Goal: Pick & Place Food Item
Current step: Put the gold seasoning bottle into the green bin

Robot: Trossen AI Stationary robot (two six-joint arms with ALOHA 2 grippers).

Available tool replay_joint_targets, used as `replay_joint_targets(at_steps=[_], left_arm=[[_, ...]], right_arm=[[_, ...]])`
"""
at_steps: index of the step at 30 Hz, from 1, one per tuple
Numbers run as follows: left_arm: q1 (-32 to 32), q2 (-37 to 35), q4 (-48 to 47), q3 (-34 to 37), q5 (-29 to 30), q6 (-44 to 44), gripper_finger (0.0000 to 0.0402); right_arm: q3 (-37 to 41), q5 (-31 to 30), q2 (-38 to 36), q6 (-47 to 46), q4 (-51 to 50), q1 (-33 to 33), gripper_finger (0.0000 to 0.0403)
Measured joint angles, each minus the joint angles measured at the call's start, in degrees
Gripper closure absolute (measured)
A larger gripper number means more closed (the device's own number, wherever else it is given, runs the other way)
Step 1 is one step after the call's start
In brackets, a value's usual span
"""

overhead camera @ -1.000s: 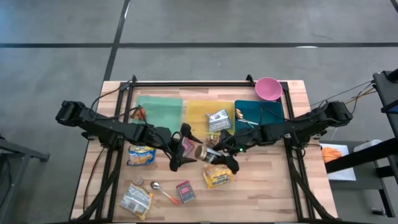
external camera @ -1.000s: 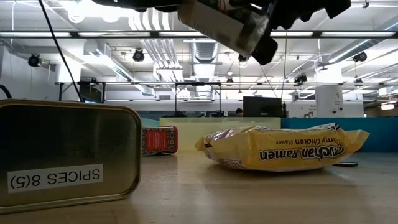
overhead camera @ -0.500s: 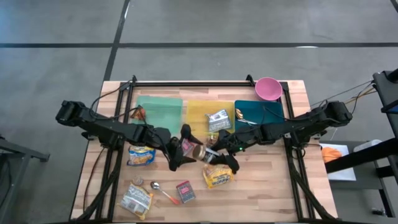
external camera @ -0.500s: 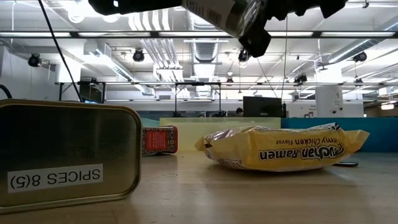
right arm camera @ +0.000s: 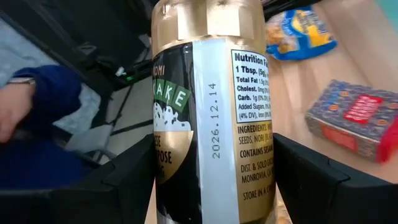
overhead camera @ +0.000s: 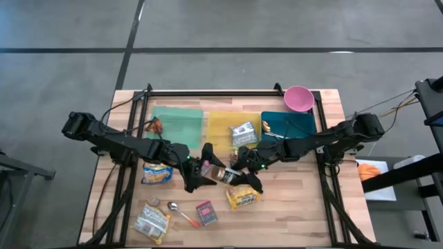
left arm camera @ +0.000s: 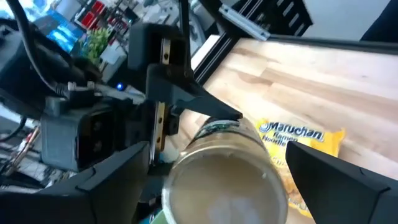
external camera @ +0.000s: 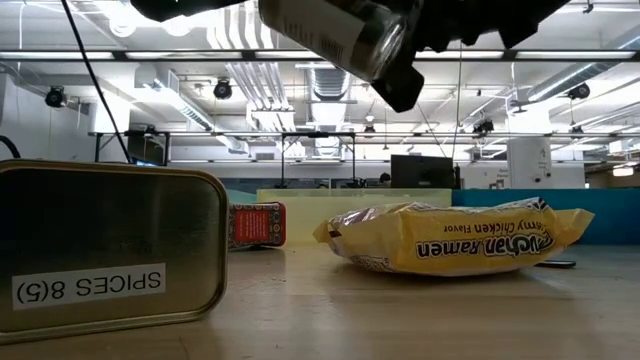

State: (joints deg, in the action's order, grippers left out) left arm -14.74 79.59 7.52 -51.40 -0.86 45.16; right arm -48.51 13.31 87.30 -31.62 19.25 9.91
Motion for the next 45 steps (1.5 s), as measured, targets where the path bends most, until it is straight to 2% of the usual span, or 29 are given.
replay_joint_targets(at_steps=[5,16,20,25,34,41,45], left_arm=[[0.0,0.0,-1.4,0.0,-0.9,-1.5,0.0021],[-0.2,0.0,-1.8,0.0,-2.8,-3.6,0.0023],[-0.2,0.0,-2.0,0.0,-3.2,-5.5,0.0051],[-0.2,0.0,-2.3,0.0,-3.8,-7.5,0.0121],[-0.2,0.0,-2.7,-0.1,-4.8,-7.6,0.0122],[-0.2,0.1,-4.3,0.0,-5.6,-13.4,0.0122],[-0.2,0.1,-5.6,-0.9,-4.9,-17.5,0.0122]], right_arm=[[0.0,3.2,0.9,-0.3,2.7,-0.4,0.0136],[-3.3,4.7,2.5,0.3,0.4,-0.4,0.0136],[-4.2,5.1,3.8,0.3,0.2,-0.4,0.0136],[-4.5,5.4,3.6,0.9,0.2,-0.4,0.0136],[-4.5,5.3,3.6,1.7,0.2,-0.5,0.0134],[-4.6,4.7,3.6,2.4,0.7,-0.4,0.0055],[-4.6,4.7,3.6,2.4,0.5,-0.4,0.0033]])
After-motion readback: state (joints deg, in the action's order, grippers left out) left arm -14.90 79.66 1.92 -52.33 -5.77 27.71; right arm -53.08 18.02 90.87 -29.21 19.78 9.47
